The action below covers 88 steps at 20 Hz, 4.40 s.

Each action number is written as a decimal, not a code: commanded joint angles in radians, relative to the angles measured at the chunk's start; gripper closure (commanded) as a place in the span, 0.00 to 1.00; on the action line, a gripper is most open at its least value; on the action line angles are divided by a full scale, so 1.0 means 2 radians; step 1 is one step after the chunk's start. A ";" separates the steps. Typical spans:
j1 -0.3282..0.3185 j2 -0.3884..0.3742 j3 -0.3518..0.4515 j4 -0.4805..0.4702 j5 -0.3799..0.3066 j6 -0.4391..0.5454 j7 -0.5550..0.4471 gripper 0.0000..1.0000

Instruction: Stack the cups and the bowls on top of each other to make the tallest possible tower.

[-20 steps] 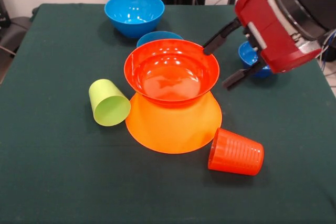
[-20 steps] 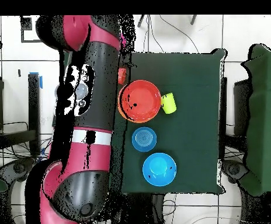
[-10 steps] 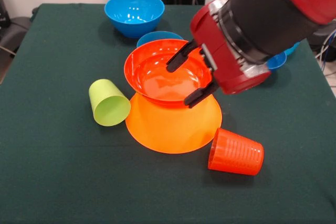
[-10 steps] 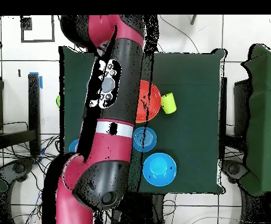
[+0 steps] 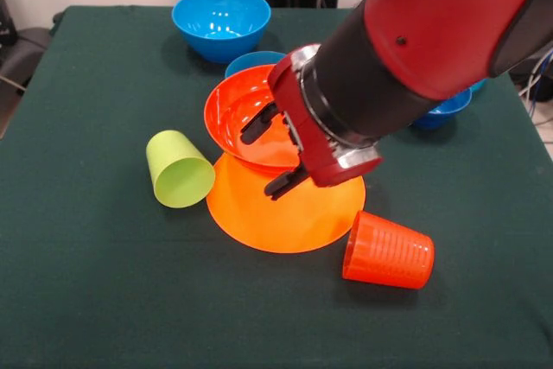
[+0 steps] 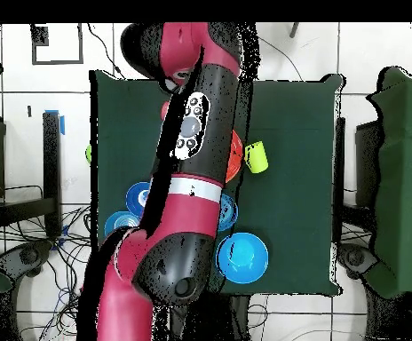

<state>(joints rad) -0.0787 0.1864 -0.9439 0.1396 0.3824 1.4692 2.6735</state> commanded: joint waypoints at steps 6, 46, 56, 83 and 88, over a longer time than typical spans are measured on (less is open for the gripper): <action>-0.008 0.006 -0.002 -0.015 0.022 -0.019 -0.024 0.00; -0.084 0.003 -0.189 -0.073 0.233 0.022 -0.148 0.00; -0.118 -0.005 -0.266 -0.081 0.310 0.023 -0.196 0.00; -0.169 0.017 -0.456 -0.065 0.521 0.050 -0.257 0.00; -0.185 0.013 -0.525 -0.061 0.590 0.099 -0.249 0.00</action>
<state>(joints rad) -0.4125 0.1993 -1.8339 0.0127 1.4739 1.5168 2.4265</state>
